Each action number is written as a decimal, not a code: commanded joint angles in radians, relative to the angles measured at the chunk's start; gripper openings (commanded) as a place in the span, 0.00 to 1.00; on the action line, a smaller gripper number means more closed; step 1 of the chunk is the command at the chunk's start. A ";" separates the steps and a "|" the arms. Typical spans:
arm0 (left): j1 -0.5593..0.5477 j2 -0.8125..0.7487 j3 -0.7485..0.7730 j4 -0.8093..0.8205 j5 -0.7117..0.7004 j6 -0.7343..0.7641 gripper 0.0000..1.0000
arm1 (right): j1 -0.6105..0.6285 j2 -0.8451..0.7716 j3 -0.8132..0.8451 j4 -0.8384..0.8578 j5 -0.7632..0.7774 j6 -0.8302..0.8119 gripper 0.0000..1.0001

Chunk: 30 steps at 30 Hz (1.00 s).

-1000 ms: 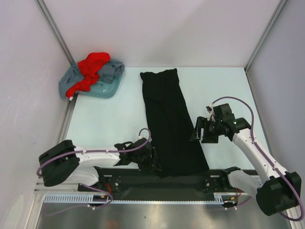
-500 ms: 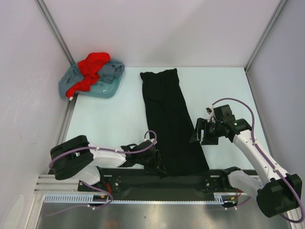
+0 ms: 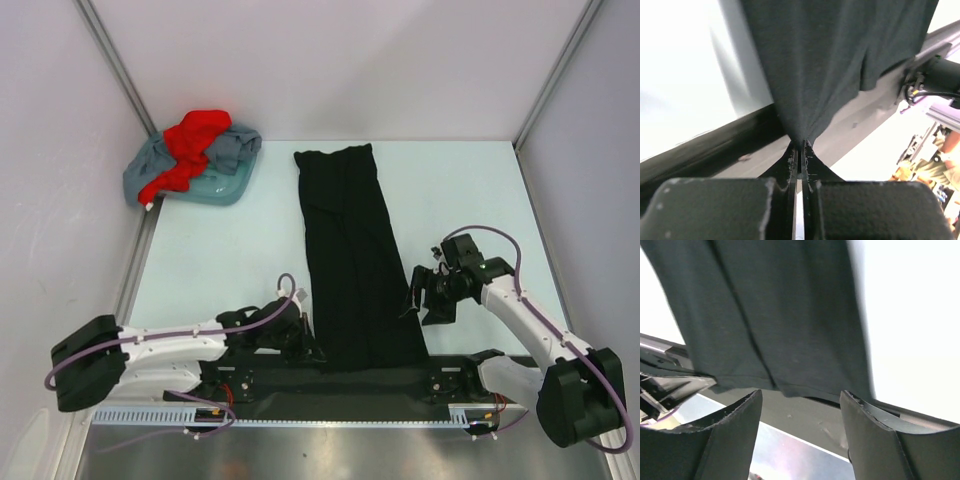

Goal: Fold and stack the t-shirts
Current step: Fold the tshirt

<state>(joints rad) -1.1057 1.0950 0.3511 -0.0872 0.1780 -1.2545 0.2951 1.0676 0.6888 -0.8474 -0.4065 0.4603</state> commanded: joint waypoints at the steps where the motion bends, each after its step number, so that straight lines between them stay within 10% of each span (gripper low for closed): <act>1: 0.018 -0.108 -0.067 -0.092 -0.023 -0.017 0.02 | 0.012 0.009 -0.028 0.007 0.017 0.073 0.69; 6: 0.052 -0.230 -0.145 -0.118 -0.009 -0.040 0.04 | 0.033 0.008 -0.084 0.007 -0.006 0.113 0.66; 14: 0.063 -0.229 -0.193 0.024 0.011 -0.060 0.35 | 0.058 -0.017 -0.135 -0.027 0.018 0.138 0.60; 30: 0.066 -0.159 -0.166 0.044 0.040 -0.036 0.38 | 0.067 -0.012 -0.270 0.071 -0.021 0.144 0.52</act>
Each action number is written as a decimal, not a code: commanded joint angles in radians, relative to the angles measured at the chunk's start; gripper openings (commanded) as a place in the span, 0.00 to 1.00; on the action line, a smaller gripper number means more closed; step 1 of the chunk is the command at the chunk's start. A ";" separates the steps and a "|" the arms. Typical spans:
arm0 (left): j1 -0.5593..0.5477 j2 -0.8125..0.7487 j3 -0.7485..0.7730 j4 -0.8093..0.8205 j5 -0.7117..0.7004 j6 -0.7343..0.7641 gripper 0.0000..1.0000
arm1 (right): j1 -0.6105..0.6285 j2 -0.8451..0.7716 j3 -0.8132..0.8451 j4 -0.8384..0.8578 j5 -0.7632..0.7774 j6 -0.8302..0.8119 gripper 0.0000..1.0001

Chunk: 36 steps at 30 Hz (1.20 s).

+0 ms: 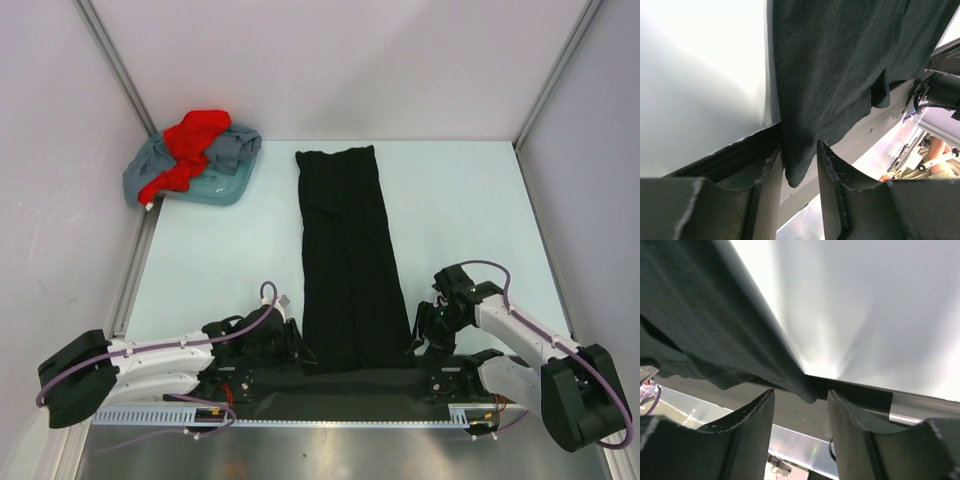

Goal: Fold and stack the t-shirts
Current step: Fold the tshirt

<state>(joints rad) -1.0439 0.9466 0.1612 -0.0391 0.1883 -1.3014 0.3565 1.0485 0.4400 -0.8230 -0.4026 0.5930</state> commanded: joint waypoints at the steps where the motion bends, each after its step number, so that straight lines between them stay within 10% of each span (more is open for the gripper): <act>1: 0.005 -0.015 0.021 -0.004 0.030 0.008 0.37 | 0.010 0.011 -0.027 0.067 -0.030 0.016 0.51; 10: 0.007 -0.032 0.021 -0.022 0.028 0.001 0.33 | 0.032 0.038 -0.083 0.188 -0.082 0.040 0.42; 17: 0.012 -0.051 0.035 -0.044 0.023 -0.015 0.14 | 0.044 0.015 -0.046 0.173 -0.143 0.014 0.04; 22: 0.013 -0.078 0.067 -0.080 0.023 -0.033 0.00 | 0.050 -0.071 0.025 0.069 -0.174 0.016 0.00; 36: 0.004 -0.198 0.107 -0.211 0.045 -0.084 0.00 | 0.061 -0.150 0.143 -0.110 -0.226 -0.030 0.00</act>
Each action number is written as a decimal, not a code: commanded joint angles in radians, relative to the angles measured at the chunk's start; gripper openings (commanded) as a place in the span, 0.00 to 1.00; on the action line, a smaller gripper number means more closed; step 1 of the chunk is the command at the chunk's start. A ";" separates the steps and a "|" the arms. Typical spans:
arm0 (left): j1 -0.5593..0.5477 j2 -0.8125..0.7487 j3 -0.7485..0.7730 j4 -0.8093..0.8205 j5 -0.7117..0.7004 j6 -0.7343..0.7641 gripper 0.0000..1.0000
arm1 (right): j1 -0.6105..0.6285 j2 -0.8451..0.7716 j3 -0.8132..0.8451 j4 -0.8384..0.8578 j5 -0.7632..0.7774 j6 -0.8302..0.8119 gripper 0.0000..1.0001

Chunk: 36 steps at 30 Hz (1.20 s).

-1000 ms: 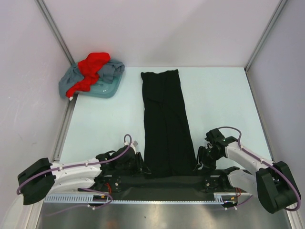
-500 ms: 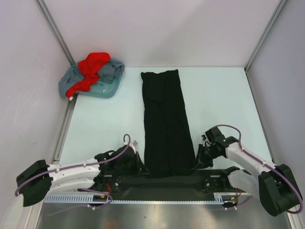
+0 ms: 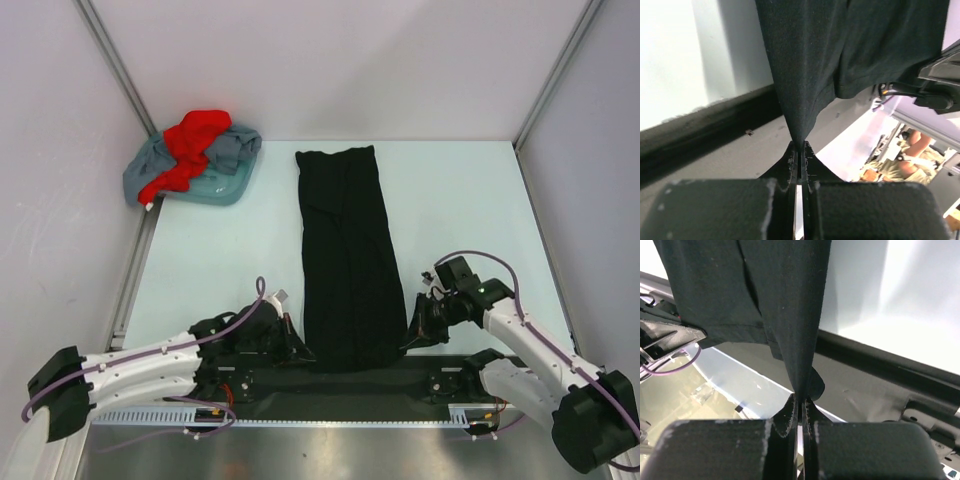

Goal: Fold and stack the t-shirts
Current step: Fold the tshirt

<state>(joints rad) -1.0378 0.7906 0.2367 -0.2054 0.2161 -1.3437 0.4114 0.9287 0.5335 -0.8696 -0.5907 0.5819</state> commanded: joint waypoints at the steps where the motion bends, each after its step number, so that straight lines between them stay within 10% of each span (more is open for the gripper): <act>1: -0.004 -0.050 0.023 -0.043 0.017 -0.046 0.00 | 0.006 -0.031 0.055 -0.068 -0.038 -0.017 0.00; 13: 0.183 0.065 0.229 -0.038 -0.005 0.035 0.00 | -0.194 0.314 0.351 -0.019 -0.063 -0.146 0.00; 23: 0.605 0.525 0.616 -0.045 0.117 0.354 0.00 | -0.259 0.827 0.854 0.050 -0.086 -0.162 0.00; 36: 0.754 0.996 1.024 -0.055 0.215 0.439 0.00 | -0.286 1.223 1.260 0.041 -0.143 -0.108 0.00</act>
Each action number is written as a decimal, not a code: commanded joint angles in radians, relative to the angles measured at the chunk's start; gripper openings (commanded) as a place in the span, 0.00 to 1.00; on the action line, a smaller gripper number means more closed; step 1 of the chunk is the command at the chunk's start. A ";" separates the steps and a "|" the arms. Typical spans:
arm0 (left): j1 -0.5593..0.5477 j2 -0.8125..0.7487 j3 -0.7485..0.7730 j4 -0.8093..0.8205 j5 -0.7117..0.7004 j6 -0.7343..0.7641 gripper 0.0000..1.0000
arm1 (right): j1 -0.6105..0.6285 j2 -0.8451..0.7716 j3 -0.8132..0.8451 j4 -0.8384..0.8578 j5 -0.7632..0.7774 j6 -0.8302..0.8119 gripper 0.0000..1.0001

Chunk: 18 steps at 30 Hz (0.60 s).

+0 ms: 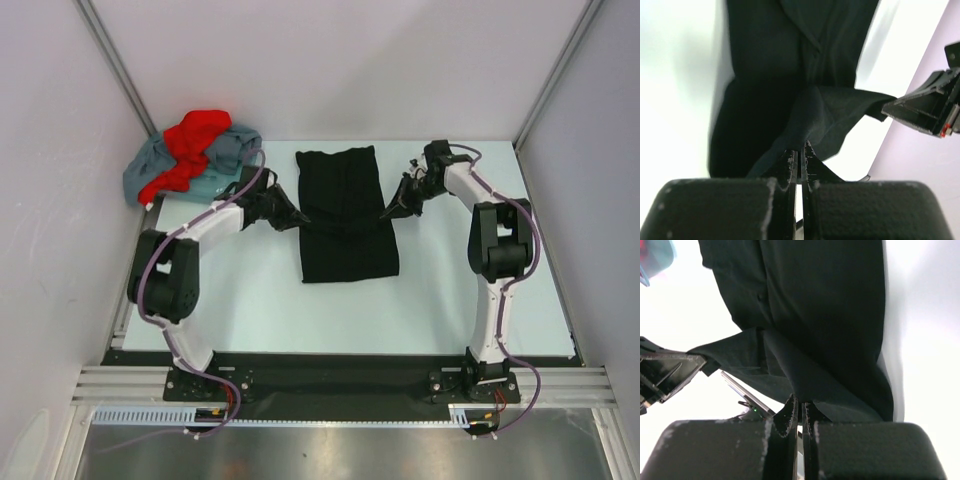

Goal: Fold and stack the t-shirts
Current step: Fold the tshirt

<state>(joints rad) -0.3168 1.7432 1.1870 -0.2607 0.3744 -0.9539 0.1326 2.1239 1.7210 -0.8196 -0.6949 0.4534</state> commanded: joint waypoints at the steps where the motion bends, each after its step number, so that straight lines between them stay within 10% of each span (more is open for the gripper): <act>1: 0.039 0.064 0.100 -0.002 0.063 0.052 0.00 | -0.008 0.050 0.092 -0.004 -0.041 0.024 0.00; 18: 0.085 0.282 0.261 -0.020 0.176 0.101 0.00 | -0.044 0.194 0.239 0.008 -0.075 0.062 0.02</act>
<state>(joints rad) -0.2417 1.9984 1.3960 -0.2752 0.5137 -0.8879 0.0929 2.2799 1.9038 -0.8158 -0.7311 0.5011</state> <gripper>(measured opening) 0.015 0.030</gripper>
